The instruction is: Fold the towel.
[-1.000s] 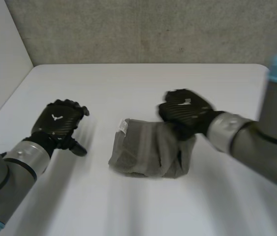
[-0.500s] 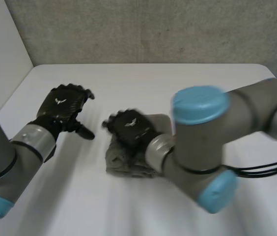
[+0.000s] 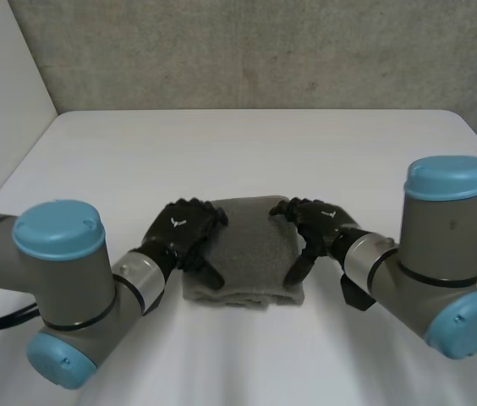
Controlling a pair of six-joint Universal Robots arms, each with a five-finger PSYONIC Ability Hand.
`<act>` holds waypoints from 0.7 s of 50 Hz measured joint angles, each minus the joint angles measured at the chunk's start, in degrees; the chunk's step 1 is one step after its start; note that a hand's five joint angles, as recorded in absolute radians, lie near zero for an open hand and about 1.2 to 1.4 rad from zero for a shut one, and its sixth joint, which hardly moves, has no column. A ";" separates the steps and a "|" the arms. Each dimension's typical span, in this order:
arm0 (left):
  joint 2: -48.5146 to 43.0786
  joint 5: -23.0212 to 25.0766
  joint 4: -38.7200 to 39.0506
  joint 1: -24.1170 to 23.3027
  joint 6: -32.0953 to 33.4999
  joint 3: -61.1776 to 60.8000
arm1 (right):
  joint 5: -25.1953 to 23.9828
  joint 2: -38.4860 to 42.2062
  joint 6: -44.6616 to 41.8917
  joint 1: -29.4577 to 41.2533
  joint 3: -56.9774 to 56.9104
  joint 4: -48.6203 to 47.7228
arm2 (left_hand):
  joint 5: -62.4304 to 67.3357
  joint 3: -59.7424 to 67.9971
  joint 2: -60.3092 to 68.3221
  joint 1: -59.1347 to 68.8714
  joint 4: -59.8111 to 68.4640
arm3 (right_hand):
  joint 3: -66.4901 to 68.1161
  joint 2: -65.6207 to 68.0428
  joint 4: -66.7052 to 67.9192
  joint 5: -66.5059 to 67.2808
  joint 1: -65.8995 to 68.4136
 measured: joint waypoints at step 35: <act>15.27 -4.12 -11.24 1.43 -5.66 14.08 | 13.11 -13.86 -10.54 -0.03 -7.08 -0.97 | -1.41 0.00 -1.30 -0.57 0.00 | 0.00 0.00 0.00 0.00 -0.55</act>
